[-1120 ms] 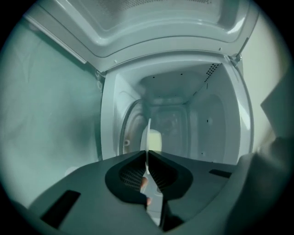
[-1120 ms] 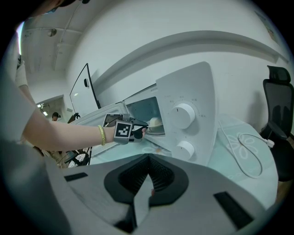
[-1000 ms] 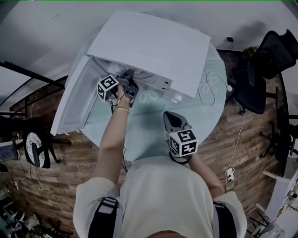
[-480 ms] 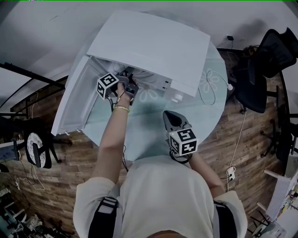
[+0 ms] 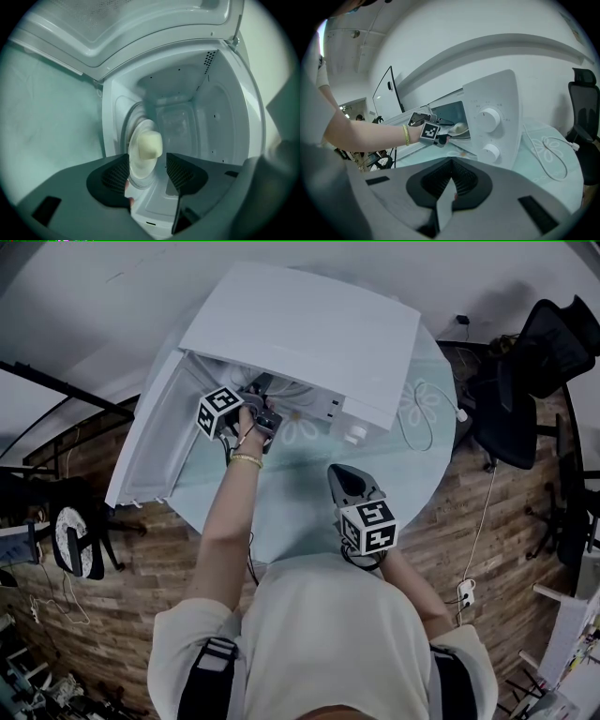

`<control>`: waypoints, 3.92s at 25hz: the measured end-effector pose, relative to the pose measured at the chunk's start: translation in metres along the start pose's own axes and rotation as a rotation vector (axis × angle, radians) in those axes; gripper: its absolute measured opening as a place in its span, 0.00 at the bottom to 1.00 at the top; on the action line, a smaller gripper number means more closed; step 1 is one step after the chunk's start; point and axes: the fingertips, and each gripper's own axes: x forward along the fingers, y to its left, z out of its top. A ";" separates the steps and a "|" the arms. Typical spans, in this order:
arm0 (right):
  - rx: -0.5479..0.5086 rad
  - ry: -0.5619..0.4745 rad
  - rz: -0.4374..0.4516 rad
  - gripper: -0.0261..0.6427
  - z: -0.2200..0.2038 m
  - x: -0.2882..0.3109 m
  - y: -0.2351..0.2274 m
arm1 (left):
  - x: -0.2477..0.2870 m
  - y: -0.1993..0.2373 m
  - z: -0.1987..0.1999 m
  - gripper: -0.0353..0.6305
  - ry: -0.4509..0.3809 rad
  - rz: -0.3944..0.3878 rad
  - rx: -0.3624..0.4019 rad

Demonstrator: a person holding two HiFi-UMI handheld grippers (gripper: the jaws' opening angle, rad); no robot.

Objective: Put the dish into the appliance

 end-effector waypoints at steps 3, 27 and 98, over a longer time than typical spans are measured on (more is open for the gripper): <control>-0.002 -0.003 0.002 0.05 -0.001 -0.003 0.003 | -0.005 0.004 -0.003 0.40 0.004 0.015 0.005; -0.037 -0.034 0.046 0.05 -0.016 -0.031 0.044 | -0.106 0.007 -0.057 0.08 0.001 -0.054 0.020; -0.038 -0.071 0.106 0.05 -0.063 -0.091 0.103 | -0.312 0.076 -0.188 0.07 0.077 0.068 0.698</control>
